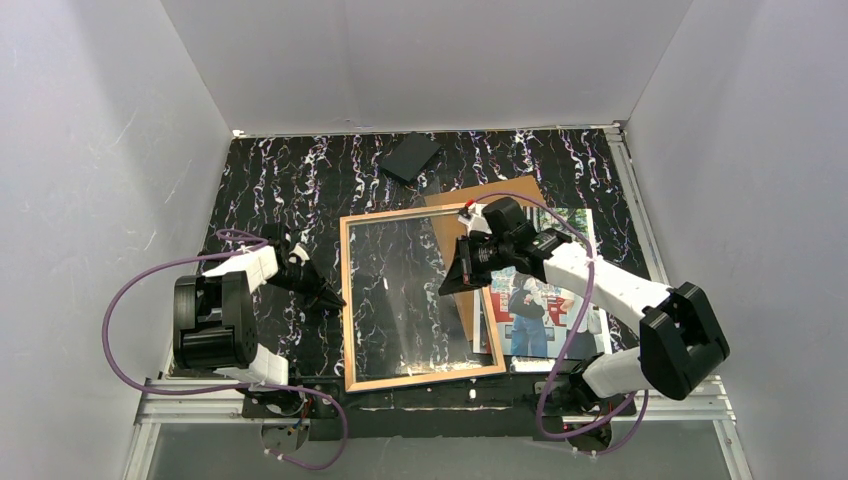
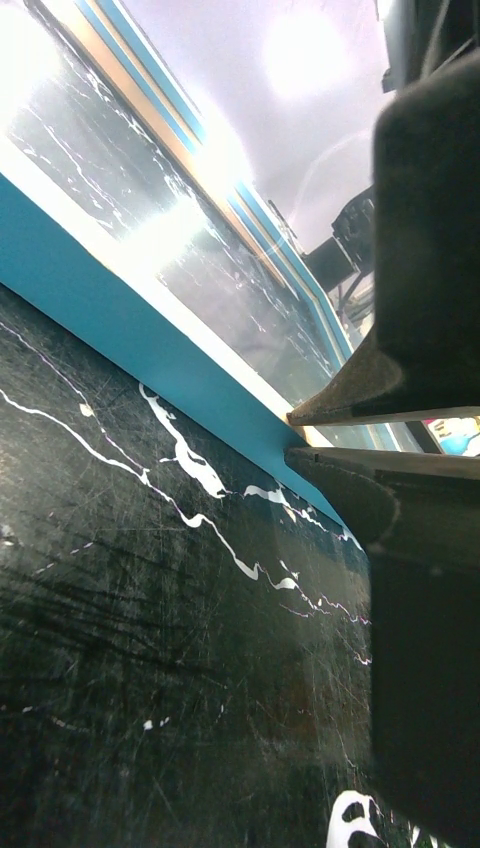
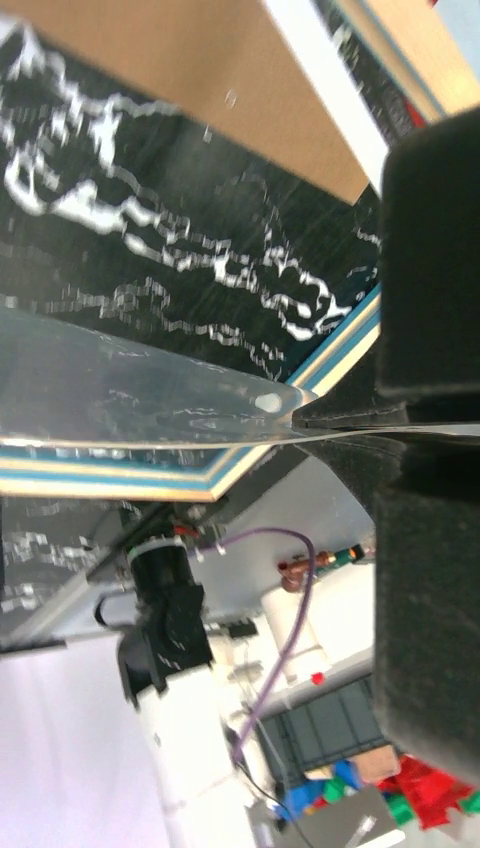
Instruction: Put the photo into the frame
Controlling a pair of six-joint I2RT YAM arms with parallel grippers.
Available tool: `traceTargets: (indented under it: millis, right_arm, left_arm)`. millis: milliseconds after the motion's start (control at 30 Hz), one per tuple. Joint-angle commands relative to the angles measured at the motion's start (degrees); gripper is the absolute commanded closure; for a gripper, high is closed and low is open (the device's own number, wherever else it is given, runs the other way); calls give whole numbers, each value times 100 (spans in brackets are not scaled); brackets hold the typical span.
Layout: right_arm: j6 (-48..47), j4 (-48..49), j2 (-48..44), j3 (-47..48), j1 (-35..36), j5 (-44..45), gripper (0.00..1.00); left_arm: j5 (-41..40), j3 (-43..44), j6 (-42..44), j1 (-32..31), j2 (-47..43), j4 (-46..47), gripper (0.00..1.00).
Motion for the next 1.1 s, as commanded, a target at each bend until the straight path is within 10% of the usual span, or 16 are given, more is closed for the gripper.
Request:
traceTargets:
  millis: [0,600,1067]
  right_arm:
    - [-186,-1047,354,244,222,634,93]
    - [-375,-2336,679,918,521,1895,26]
    - [-384,-3316,736,1455,796,3053,15]
  left_arm:
    - [-221,-145,38,-170,213,-564,90]
    - [-184,-129,42,-179,236,-573,90]
    - [-178,-95,77,-178,230,-629,90]
